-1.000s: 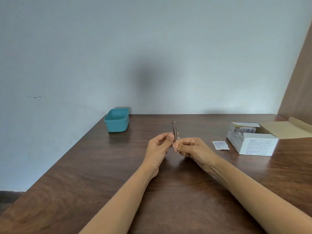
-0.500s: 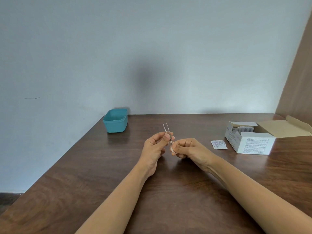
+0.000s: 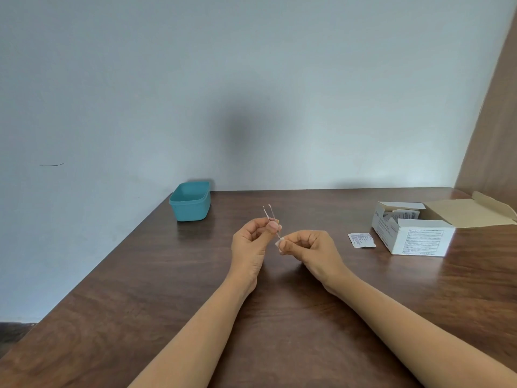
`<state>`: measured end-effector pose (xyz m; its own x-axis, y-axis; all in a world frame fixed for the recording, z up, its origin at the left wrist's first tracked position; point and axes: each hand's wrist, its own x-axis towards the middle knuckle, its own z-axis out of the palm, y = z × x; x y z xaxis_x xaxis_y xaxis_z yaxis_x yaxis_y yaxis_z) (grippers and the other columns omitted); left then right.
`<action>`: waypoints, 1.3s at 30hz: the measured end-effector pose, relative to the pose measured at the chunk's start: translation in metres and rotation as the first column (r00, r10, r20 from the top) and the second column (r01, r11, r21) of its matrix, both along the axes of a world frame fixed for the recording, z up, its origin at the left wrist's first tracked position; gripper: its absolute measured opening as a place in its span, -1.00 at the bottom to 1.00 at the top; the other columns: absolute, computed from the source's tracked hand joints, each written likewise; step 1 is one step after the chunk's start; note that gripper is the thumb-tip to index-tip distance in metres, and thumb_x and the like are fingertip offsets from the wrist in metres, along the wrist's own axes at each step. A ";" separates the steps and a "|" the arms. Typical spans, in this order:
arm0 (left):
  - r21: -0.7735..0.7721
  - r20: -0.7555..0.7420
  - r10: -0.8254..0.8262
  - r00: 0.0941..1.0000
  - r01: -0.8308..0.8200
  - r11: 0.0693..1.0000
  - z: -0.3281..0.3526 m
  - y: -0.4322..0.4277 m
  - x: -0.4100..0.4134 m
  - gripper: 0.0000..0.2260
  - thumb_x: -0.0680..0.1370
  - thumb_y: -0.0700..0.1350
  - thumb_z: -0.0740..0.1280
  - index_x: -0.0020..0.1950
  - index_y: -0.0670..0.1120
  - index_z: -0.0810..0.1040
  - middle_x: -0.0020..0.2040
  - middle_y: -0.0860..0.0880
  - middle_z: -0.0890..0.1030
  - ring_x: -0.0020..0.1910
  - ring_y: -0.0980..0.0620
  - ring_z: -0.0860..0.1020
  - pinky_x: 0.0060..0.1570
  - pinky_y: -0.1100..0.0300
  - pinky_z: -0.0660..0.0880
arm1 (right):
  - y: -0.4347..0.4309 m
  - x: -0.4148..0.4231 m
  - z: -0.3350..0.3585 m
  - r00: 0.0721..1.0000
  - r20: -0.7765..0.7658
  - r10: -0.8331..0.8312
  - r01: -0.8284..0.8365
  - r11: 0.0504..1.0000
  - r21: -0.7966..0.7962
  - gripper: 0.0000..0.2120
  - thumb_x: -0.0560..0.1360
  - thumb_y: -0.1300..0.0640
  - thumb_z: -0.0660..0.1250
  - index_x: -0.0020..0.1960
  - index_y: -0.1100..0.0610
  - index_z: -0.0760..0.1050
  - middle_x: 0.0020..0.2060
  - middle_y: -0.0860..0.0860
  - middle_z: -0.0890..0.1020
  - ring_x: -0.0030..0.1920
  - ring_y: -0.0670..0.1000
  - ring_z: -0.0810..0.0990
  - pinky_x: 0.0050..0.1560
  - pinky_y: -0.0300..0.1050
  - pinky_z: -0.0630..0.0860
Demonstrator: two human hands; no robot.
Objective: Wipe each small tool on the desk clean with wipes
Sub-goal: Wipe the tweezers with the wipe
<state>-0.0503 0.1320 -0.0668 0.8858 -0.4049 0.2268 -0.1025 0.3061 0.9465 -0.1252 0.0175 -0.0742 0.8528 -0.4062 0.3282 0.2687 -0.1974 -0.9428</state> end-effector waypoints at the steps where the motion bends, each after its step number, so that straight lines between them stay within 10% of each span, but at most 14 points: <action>1: 0.010 0.017 0.025 1.000 -0.025 1.000 -0.001 -0.001 0.001 -0.91 0.48 -0.18 0.44 -0.03 -0.13 0.63 -0.12 -0.09 0.69 -0.23 0.25 0.59 -0.24 0.50 0.45 | 0.000 0.001 -0.002 1.000 0.009 -0.020 0.020 0.999 -0.027 -0.95 0.43 0.27 0.44 -0.18 0.26 0.65 -0.36 0.05 0.67 -0.38 -0.21 0.57 -0.30 -0.43 0.42; 13: 0.195 0.315 0.083 0.945 -0.150 0.969 -0.002 -0.003 -0.005 -0.94 0.50 -0.07 0.44 -0.16 -0.02 0.66 -0.26 0.01 0.68 -0.21 0.12 0.62 -0.11 0.28 0.53 | -0.001 0.001 -0.002 0.997 0.055 -0.050 0.046 0.997 0.066 -0.90 0.43 0.25 0.44 -0.19 0.29 0.65 -0.38 0.03 0.65 -0.37 -0.18 0.51 -0.32 -0.38 0.39; 25: 0.286 0.121 -0.150 0.981 0.110 0.952 -0.001 -0.005 -0.015 -0.84 0.58 -0.06 0.31 0.03 -0.09 0.65 -0.15 -0.01 0.70 -0.28 0.34 0.53 -0.21 0.51 0.43 | -0.004 0.002 0.009 0.995 0.068 -0.069 0.030 0.884 0.466 -0.84 0.48 0.26 0.36 -0.24 0.12 0.66 -0.29 0.01 0.67 -0.48 -0.18 0.32 -0.41 -0.36 0.28; 39: 0.242 -0.034 -0.284 0.958 0.283 0.928 0.012 0.000 -0.018 -0.89 0.55 -0.11 0.35 -0.17 -0.03 0.63 -0.29 0.07 0.63 -0.35 0.24 0.43 -0.29 0.33 0.31 | -0.012 0.000 0.014 0.994 0.016 0.107 -0.097 0.821 0.562 -0.79 0.30 0.12 0.41 -0.09 0.16 0.63 -0.43 -0.11 0.59 -0.42 -0.16 0.36 -0.28 -0.29 0.29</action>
